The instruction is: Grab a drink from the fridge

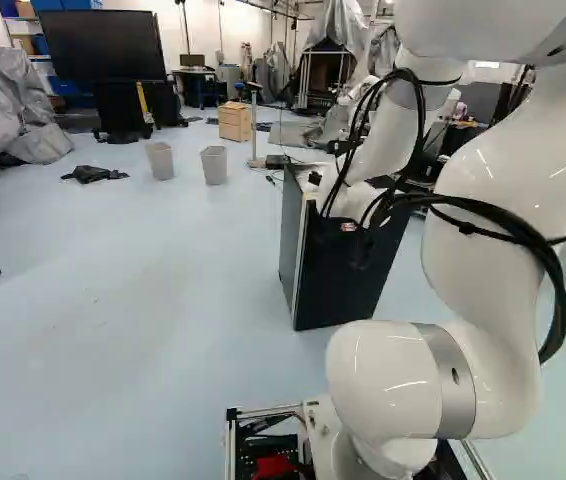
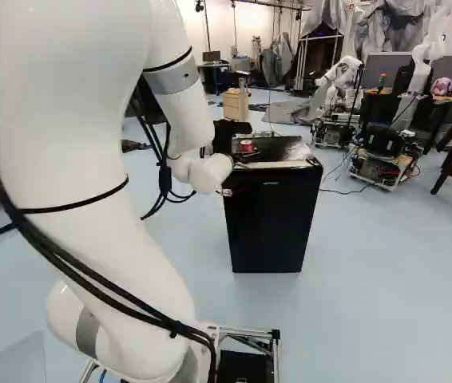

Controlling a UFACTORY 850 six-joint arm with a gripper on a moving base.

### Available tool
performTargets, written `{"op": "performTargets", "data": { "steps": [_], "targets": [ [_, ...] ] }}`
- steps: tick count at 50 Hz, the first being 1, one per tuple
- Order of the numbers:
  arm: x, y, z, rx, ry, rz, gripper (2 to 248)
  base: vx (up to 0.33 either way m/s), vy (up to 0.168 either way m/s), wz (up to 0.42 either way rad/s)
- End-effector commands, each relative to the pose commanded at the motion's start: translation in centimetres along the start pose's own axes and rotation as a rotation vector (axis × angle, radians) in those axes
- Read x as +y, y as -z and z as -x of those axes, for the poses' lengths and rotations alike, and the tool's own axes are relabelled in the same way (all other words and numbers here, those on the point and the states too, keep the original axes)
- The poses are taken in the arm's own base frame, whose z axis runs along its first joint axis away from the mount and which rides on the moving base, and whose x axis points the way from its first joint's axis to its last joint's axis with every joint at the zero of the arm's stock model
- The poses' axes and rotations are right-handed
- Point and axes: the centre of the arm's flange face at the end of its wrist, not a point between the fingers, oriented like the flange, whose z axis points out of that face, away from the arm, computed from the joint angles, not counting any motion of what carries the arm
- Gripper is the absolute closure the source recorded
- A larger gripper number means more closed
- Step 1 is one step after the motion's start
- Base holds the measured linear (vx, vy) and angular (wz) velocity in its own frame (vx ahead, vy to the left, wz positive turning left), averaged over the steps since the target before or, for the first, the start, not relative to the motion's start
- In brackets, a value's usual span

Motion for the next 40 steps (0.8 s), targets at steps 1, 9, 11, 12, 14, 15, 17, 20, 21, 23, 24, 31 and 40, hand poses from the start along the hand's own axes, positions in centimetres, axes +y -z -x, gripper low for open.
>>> {"op": "performTargets", "data": {
  "steps": [1, 9, 11, 12, 14, 15, 17, 20, 21, 23, 24, 31, 40],
  "targets": [
    [0.1, -0.2, 0.1, 0.0, 0.002, -0.002, 3, 0.0, 0.0, 0.0],
    [0.9, -1.7, 0.6, -0.004, 0.013, -0.009, 3, 0.0, 0.0, 0.0],
    [1.1, -2.1, 0.8, -0.005, 0.014, -0.01, 3, 0.0, 0.0, 0.0],
    [1.2, -2.2, 0.9, -0.006, 0.015, -0.011, 3, 0.0, 0.0, 0.0],
    [1.4, -2.6, 1.0, -0.007, 0.017, -0.012, 3, 0.0, 0.0, 0.0],
    [1.5, -2.8, 1.1, -0.008, 0.018, -0.012, 3, 0.0, 0.0, 0.0],
    [1.7, -3.2, 1.3, -0.009, 0.02, -0.013, 3, 0.0, 0.0, 0.0],
    [1.9, -3.8, 1.5, -0.011, 0.022, -0.015, 3, 0.0, 0.0, 0.0],
    [2.0, -4.0, 1.6, -0.012, 0.023, -0.017, 3, 0.0, 0.0, 0.0],
    [2.1, -4.4, 1.8, -0.013, 0.025, -0.02, 3, 0.0, 0.0, 0.0],
    [2.1, -4.6, 1.9, -0.014, 0.026, -0.022, 3, 0.0, 0.0, 0.0],
    [2.1, -6.0, 2.5, -0.017, 0.035, -0.039, 3, 0.0, 0.0, 0.0],
    [2.0, -7.6, 3.0, -0.019, 0.039, -0.051, 3, 0.0, 0.0, 0.0]
  ]
}}
